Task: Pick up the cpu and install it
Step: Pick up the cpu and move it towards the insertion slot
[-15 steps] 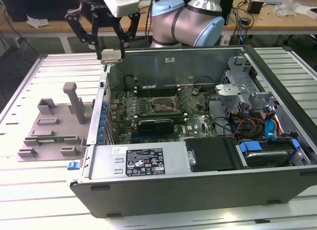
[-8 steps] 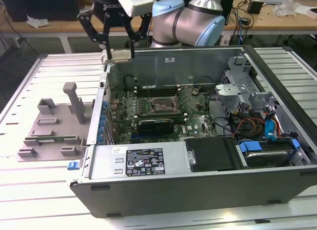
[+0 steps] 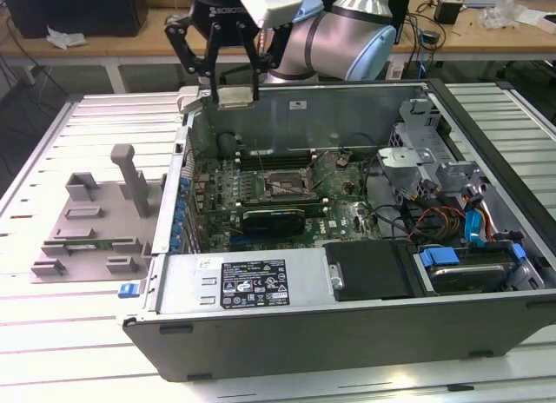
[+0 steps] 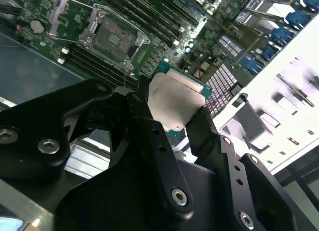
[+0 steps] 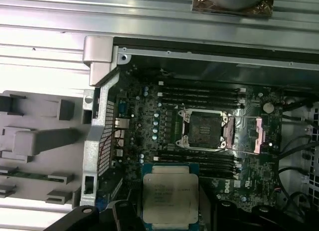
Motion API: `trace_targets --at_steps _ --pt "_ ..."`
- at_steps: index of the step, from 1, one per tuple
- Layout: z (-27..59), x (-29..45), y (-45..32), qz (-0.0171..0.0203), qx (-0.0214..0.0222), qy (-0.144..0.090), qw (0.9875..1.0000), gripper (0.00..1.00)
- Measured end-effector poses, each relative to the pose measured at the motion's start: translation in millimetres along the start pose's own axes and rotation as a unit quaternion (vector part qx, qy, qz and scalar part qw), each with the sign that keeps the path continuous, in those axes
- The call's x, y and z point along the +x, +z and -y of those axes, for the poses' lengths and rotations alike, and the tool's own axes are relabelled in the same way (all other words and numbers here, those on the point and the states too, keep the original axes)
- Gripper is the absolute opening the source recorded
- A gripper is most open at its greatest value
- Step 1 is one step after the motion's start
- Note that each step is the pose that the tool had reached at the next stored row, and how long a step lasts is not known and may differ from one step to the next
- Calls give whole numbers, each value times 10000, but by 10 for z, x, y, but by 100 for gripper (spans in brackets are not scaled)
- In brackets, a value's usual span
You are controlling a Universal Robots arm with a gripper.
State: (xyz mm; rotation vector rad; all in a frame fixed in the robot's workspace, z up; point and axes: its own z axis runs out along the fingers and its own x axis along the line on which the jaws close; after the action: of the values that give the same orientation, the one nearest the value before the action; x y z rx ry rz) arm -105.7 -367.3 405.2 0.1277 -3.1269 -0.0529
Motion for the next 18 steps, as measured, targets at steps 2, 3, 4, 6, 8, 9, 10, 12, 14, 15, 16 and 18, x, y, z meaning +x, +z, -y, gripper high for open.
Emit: trace_targets --at_steps 2,3,4,6,8,9,10,12,14,15,16,18 --pt "6 -62 22 2 1 -1 10000 55" --pt "7 -71 35 2 2 -2 10000 55" --pt "9 -90 63 3 6 -4 10000 55" --pt "10 -128 115 4 10 -12 10000 55" --pt "10 -152 145 5 13 -17 10000 55" --pt "10 -170 167 5 16 -20 10000 55" --pt "10 -182 181 6 17 -23 10000 55" --pt "9 -209 214 7 21 -28 10000 55" --pt "8 -242 249 8 26 -31 10000 55" --pt "7 -259 267 8 28 -32 10000 55" --pt "7 -274 280 8 29 -33 10000 55" --pt "5 -309 306 8 28 -33 10000 55"
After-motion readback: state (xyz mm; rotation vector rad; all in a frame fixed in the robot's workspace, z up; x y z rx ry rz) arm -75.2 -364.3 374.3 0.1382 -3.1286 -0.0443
